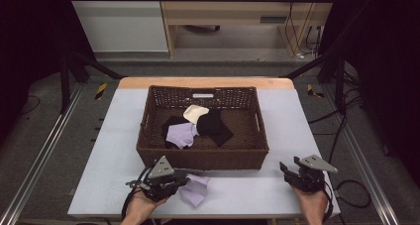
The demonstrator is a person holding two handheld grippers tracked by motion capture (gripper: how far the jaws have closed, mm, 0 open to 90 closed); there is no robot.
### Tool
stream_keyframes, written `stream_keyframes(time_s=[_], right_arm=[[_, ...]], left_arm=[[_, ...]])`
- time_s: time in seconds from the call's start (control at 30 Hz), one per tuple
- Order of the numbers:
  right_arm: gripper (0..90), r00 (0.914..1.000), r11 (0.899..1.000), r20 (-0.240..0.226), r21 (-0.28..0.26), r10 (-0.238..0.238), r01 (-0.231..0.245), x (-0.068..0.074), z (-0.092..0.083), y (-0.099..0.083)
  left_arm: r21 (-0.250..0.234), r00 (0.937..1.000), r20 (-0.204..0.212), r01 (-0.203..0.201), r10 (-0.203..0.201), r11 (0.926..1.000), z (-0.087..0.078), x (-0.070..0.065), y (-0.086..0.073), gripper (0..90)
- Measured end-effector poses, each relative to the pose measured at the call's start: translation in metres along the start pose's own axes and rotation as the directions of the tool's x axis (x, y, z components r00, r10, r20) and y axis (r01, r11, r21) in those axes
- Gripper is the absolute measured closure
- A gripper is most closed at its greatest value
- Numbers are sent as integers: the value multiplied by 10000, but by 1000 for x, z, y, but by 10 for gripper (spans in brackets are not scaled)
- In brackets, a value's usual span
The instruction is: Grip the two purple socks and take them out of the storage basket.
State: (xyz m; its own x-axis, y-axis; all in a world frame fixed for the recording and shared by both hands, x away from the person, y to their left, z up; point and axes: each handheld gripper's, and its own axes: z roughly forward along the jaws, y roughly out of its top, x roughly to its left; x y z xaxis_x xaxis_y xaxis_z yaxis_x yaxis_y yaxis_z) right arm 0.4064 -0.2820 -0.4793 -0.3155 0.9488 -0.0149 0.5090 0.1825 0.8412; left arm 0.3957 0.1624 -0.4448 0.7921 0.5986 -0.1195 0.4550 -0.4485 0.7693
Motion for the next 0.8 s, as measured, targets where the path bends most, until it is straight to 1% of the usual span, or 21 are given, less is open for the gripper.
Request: stream_keyframes(time_s=[0.03,0.07,0.1,0.13,0.17,0.2,0.23,0.3,0.33,0.37,0.4,0.43,0.53,0.63,0.67,0.7,0.73,0.77,0.8], right_arm=[[414,10000,10000,9,-3,-7,7,0,0,0],[414,10000,10000,9,-3,-7,7,0,0,0],[414,10000,10000,13,-16,-8,8,0,0,0],[413,10000,10000,20,13,-9,9,0,0,0],[413,10000,10000,20,13,-9,9,0,0,0],[415,10000,10000,4,29,6,-6,0,0,0],[415,10000,10000,6,28,10,-10,0,0,0],[416,10000,10000,3,23,4,-4,0,0,0],[417,10000,10000,12,11,12,-12,0,0,0],[417,10000,10000,12,11,12,-12,0,0,0],[419,10000,10000,-8,19,3,-3,0,0,0],[419,10000,10000,-8,19,3,-3,0,0,0],[420,10000,10000,27,-32,-11,11,0,0,-1],[420,10000,10000,7,-50,10,-10,-1,0,-1],[420,9999,9999,-32,-15,104,-104,0,0,0],[419,10000,10000,-39,1,76,-76,0,0,0],[419,10000,10000,-26,8,74,-74,0,0,0],[419,10000,10000,39,-64,48,-48,-1,1,0],[419,9999,9999,1,-72,133,-133,-1,0,1]], left_arm=[[-94,10000,-88,10,-11,10000,-1,0,0,805],[-94,10000,-88,10,-11,10000,-1,0,0,789],[-199,9999,-139,34,-37,9998,-3,0,0,789],[-427,9998,-217,35,-44,9991,-7,1,2,770],[-427,9998,-217,35,-44,9991,-7,1,2,767],[-674,9994,-333,50,-72,9977,-13,1,3,760],[-674,9994,-333,50,-72,9977,-13,1,3,756],[-907,9991,-402,81,-118,9958,-20,2,5,750],[-1168,9987,-486,71,-129,9931,-28,3,9,736],[-1168,9987,-486,71,-129,9931,-28,3,9,729],[-1426,9980,-619,14,-103,9898,-36,3,13,720],[-1426,9980,-619,14,-103,9898,-36,3,13,718],[-1808,9969,-786,-43,-100,9835,-50,5,21,706],[-2225,9952,-969,-109,-110,9749,-63,9,31,697],[-2327,9946,-1033,-173,-70,9724,-67,10,35,695],[-2409,9943,-1061,-187,-72,9704,-69,11,38,692],[-2589,9932,-1163,-294,-10,9655,-73,13,44,690],[-2622,9924,-1227,-363,40,9643,-76,14,47,685],[-2762,9917,-1285,-305,-54,9606,-77,17,52,685]])
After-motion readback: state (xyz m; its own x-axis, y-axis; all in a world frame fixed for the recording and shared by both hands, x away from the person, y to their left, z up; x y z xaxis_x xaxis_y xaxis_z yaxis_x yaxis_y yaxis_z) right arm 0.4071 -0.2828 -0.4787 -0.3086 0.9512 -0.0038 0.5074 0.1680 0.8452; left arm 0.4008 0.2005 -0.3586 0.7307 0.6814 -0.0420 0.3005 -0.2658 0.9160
